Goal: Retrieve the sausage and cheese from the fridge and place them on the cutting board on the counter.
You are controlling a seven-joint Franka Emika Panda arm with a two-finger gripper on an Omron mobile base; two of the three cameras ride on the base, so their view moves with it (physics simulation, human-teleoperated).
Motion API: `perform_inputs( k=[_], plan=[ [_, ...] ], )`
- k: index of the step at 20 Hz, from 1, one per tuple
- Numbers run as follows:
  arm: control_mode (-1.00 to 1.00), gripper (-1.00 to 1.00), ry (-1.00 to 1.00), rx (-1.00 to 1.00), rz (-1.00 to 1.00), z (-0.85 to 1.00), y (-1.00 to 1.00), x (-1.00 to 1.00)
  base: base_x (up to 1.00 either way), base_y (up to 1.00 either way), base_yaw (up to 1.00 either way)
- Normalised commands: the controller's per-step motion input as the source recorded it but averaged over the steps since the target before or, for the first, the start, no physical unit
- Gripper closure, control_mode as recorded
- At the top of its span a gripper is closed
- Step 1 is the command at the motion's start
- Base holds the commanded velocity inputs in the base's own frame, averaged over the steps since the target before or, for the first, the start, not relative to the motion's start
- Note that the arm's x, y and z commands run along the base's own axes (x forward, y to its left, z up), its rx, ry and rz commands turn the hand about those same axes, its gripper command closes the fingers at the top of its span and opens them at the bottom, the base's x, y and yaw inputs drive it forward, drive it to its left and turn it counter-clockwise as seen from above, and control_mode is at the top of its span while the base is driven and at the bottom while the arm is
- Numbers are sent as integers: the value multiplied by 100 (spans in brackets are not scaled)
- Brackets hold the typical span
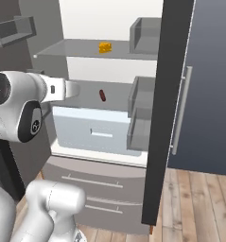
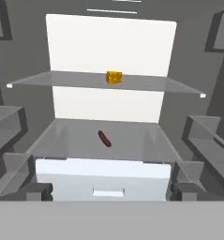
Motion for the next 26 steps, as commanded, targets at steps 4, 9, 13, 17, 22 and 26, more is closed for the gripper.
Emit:
perform_inputs(
  k=[4, 9, 13, 17, 22, 26],
  plan=[
    [100, -100, 0, 0, 0, 0, 0, 0, 79, -5, 0],
    [100, -100, 0, 0, 0, 0, 0, 0, 96, 0, 0],
    [100, -100, 0, 0, 0, 0, 0, 0, 74, 0, 0],
    [100, -100, 0, 0, 0, 0, 0, 0, 55, -4, 0],
    [-100, -100, 0, 0, -1, 19, -4, 0, 21, -4, -1],
    [-100, -100, 0, 0, -3, 52, -15, 12, 0, 0, 0]
  ],
)
